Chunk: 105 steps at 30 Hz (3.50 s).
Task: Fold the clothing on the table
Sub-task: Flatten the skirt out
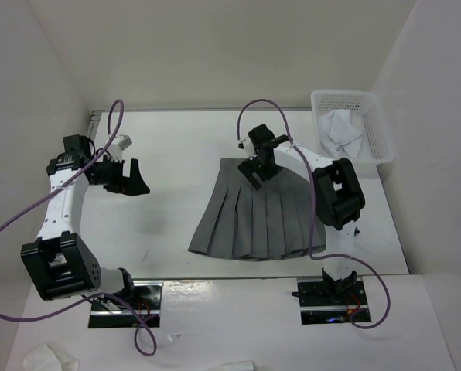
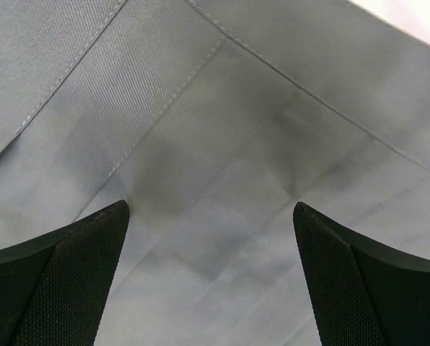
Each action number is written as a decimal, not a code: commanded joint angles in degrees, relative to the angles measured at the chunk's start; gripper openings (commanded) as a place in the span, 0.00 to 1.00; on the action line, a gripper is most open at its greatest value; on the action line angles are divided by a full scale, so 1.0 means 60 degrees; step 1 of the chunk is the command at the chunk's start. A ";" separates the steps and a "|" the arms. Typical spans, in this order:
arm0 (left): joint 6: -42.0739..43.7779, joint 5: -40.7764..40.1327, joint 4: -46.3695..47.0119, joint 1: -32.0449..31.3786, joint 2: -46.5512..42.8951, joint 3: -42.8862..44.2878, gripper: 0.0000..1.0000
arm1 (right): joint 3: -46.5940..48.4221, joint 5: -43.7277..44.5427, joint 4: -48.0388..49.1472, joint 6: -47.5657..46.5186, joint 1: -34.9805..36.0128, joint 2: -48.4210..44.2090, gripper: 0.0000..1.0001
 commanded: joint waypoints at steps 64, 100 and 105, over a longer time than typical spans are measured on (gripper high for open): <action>-0.0501 -0.1337 -0.0165 0.0167 -0.0849 0.0474 0.99 | 0.5184 -0.2084 -0.2895 -0.0503 0.4381 0.3787 0.98; -0.0749 -0.0376 0.0362 0.0635 0.0013 0.1294 0.99 | 1.0722 -0.2243 -0.4020 0.1123 0.2655 0.3703 0.98; -0.0941 0.0421 0.0554 -0.0547 0.2439 0.2508 0.99 | 0.9653 -0.2360 -0.3700 0.0742 0.1149 0.2192 0.98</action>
